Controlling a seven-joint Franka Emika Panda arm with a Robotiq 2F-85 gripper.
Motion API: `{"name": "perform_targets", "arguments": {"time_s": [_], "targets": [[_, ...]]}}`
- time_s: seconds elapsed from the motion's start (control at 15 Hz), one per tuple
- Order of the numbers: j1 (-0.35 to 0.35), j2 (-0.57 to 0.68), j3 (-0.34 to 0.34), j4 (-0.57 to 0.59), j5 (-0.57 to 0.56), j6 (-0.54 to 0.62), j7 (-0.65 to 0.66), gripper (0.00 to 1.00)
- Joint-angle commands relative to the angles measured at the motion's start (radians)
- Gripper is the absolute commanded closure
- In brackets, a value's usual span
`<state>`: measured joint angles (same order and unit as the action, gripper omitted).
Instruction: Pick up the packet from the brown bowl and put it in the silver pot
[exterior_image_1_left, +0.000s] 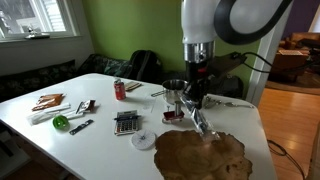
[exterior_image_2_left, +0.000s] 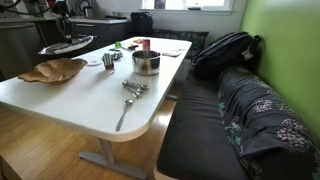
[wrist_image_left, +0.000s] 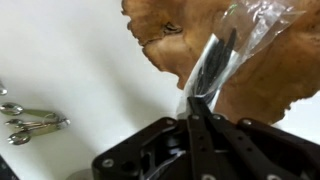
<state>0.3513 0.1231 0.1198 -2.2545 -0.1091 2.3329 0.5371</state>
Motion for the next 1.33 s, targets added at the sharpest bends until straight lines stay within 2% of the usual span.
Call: {"name": "perform_targets", "arguments": {"time_s": [0.0, 0.13, 0.2, 0.27, 0.53, 0.67, 0.73, 0.93, 1.07, 1.27], "targets": [[-0.038, -0.035, 0.030, -0.007, -0.003, -0.022, 0.001, 0.99], [-0.057, -0.059, 0.022, -0.010, -0.024, 0.003, 0.044, 1.00], [-0.076, -0.077, 0.000, 0.002, -0.118, 0.021, 0.119, 1.00], [-0.096, -0.086, -0.013, 0.020, -0.151, 0.021, 0.131, 1.00], [-0.196, -0.057, -0.081, 0.138, -0.432, 0.011, 0.183, 1.00], [-0.231, -0.045, -0.108, 0.173, -0.558, 0.017, 0.270, 1.00], [-0.228, -0.070, -0.087, 0.146, -0.463, 0.012, 0.183, 0.99], [-0.250, -0.058, -0.103, 0.167, -0.528, 0.013, 0.227, 1.00], [-0.248, 0.027, -0.122, 0.223, -0.716, 0.058, 0.417, 1.00], [-0.243, 0.155, -0.145, 0.346, -0.878, 0.024, 0.590, 1.00]]}}
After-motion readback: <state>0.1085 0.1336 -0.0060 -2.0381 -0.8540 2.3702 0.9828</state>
